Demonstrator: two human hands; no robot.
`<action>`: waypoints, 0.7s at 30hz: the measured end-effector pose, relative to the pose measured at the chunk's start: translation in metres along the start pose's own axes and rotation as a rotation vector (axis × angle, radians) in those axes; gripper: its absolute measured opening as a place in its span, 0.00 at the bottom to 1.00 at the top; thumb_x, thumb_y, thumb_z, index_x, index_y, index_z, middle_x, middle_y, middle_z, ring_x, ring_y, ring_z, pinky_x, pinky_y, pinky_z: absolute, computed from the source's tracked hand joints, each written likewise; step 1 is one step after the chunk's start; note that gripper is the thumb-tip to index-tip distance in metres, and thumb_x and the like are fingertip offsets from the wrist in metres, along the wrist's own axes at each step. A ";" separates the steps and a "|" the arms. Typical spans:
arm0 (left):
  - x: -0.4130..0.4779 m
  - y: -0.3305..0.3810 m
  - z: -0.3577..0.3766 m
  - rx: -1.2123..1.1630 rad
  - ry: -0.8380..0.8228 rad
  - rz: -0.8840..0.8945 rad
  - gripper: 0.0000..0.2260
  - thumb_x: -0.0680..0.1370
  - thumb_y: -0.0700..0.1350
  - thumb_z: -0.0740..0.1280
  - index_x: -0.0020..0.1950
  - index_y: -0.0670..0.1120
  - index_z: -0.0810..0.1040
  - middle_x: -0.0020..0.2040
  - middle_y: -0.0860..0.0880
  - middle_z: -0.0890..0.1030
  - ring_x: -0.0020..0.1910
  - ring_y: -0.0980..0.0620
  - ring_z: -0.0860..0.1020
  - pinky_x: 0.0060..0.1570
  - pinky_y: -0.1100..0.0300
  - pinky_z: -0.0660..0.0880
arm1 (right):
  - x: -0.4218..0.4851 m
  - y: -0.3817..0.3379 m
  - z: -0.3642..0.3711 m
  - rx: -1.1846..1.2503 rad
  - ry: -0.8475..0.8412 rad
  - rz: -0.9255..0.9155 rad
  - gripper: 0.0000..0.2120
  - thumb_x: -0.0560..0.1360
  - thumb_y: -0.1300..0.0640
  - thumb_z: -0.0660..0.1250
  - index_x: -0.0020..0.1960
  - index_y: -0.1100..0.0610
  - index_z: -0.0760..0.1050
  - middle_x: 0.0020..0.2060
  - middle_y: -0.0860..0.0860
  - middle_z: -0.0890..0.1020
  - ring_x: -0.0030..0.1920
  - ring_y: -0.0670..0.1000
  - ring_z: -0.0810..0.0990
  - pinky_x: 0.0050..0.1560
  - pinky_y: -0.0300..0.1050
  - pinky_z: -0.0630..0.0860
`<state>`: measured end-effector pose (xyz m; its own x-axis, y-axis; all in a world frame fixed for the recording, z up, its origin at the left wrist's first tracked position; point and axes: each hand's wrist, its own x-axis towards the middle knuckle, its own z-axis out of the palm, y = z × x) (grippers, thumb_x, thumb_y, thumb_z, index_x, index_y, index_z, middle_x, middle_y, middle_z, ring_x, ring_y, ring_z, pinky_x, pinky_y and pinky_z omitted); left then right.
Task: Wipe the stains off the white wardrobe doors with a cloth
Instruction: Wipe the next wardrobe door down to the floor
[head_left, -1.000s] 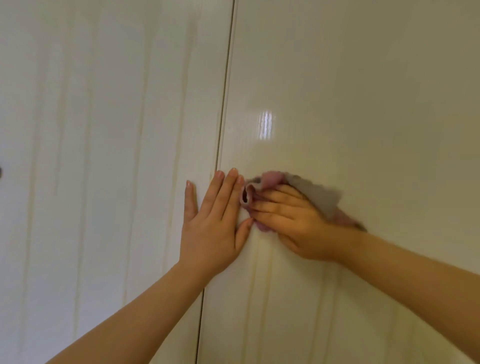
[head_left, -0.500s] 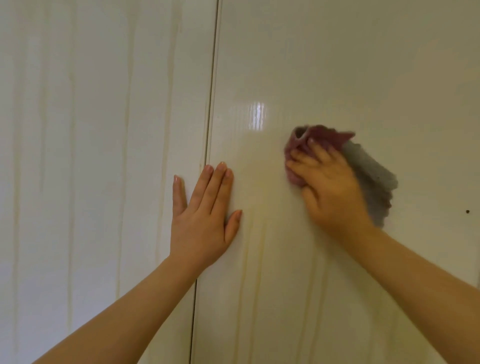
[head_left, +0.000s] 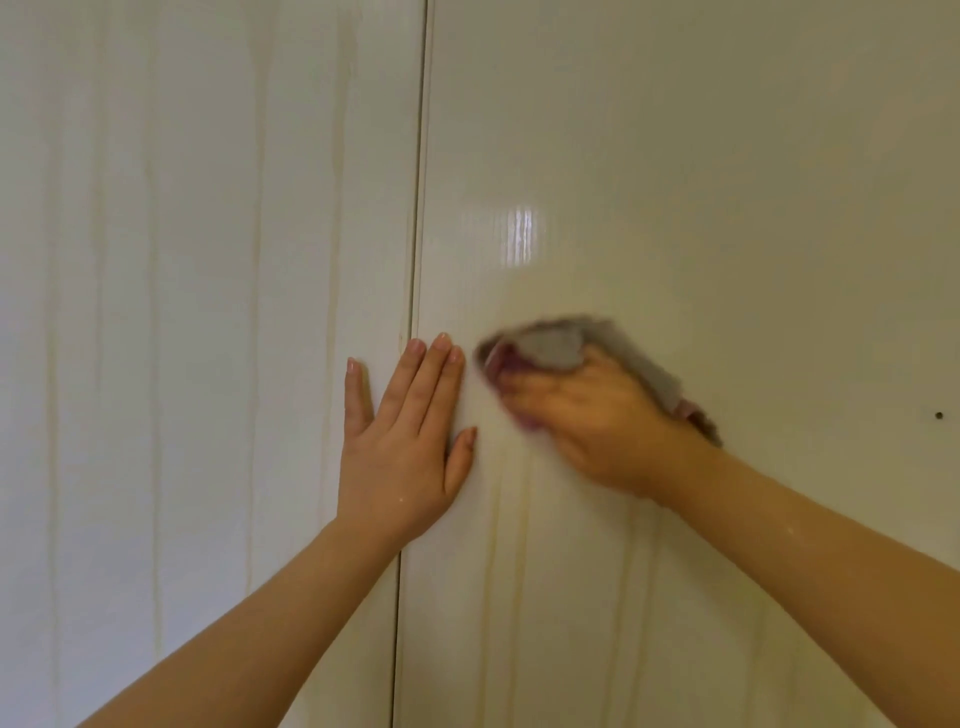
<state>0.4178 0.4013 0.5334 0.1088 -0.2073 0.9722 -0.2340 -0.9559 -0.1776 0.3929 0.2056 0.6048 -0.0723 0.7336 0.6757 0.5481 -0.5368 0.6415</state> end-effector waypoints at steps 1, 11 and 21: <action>0.000 0.000 0.000 0.002 0.001 0.001 0.25 0.82 0.54 0.44 0.74 0.42 0.58 0.74 0.46 0.60 0.74 0.49 0.58 0.72 0.42 0.44 | 0.006 0.009 -0.005 -0.024 0.076 0.113 0.18 0.79 0.62 0.52 0.53 0.66 0.79 0.55 0.60 0.80 0.61 0.57 0.73 0.67 0.47 0.62; 0.001 0.005 -0.004 0.008 -0.026 -0.028 0.25 0.82 0.54 0.44 0.74 0.41 0.59 0.73 0.45 0.61 0.73 0.47 0.58 0.72 0.43 0.42 | -0.030 0.031 -0.035 0.019 -0.030 0.228 0.19 0.80 0.59 0.51 0.58 0.67 0.76 0.60 0.58 0.74 0.64 0.56 0.68 0.70 0.45 0.57; 0.032 0.059 -0.006 -0.051 0.013 0.003 0.27 0.82 0.55 0.44 0.75 0.40 0.54 0.75 0.44 0.57 0.74 0.45 0.56 0.71 0.42 0.41 | -0.062 0.047 -0.070 -0.114 -0.106 0.304 0.17 0.75 0.60 0.54 0.58 0.63 0.77 0.59 0.58 0.78 0.64 0.53 0.68 0.68 0.44 0.58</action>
<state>0.4018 0.3392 0.5549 0.0953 -0.2068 0.9737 -0.2831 -0.9434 -0.1727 0.3644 0.1060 0.6186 0.1701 0.5690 0.8045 0.4340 -0.7762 0.4573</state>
